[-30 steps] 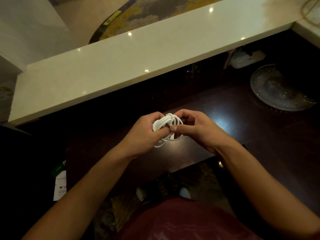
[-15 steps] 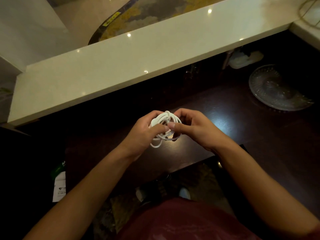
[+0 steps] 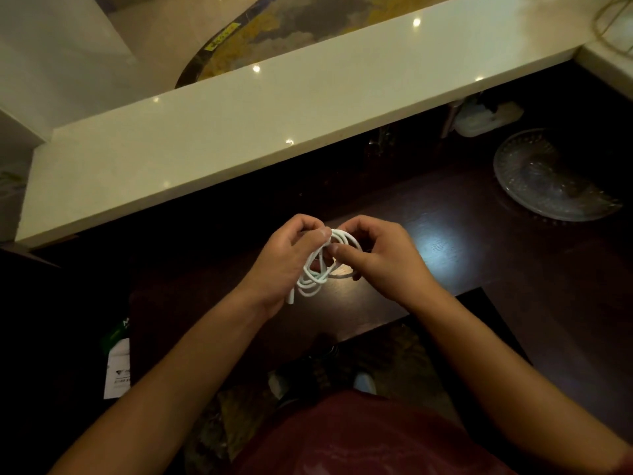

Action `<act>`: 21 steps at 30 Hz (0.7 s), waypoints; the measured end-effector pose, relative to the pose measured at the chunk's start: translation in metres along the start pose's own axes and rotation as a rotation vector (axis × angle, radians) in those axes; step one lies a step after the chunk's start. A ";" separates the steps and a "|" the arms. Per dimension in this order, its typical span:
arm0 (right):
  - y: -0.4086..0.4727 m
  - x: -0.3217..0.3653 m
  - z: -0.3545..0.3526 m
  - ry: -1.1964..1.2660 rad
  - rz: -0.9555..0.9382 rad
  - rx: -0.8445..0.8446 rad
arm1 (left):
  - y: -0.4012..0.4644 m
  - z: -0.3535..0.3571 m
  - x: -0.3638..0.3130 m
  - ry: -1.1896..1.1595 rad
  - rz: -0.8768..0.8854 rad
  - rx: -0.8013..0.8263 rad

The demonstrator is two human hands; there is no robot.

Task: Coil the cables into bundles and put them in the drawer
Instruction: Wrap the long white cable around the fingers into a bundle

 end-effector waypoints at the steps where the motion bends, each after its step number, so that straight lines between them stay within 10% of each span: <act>1: 0.000 0.000 -0.001 0.042 0.014 -0.006 | 0.001 -0.001 0.001 -0.019 0.001 -0.014; 7: 0.000 -0.008 0.001 0.432 0.188 0.066 | 0.003 -0.006 0.005 -0.176 -0.022 -0.025; 21: 0.011 0.007 0.006 0.005 0.068 0.222 | 0.001 0.000 0.006 -0.224 -0.020 0.050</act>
Point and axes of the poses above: each hand's wrist, its own y-axis towards the middle knuckle, its own z-axis out of the palm, x = y × z, the point moved 8 cm from there along y, towards the middle knuckle, and after that the axes turned 13 degrees about y, right-handed, at the moved point
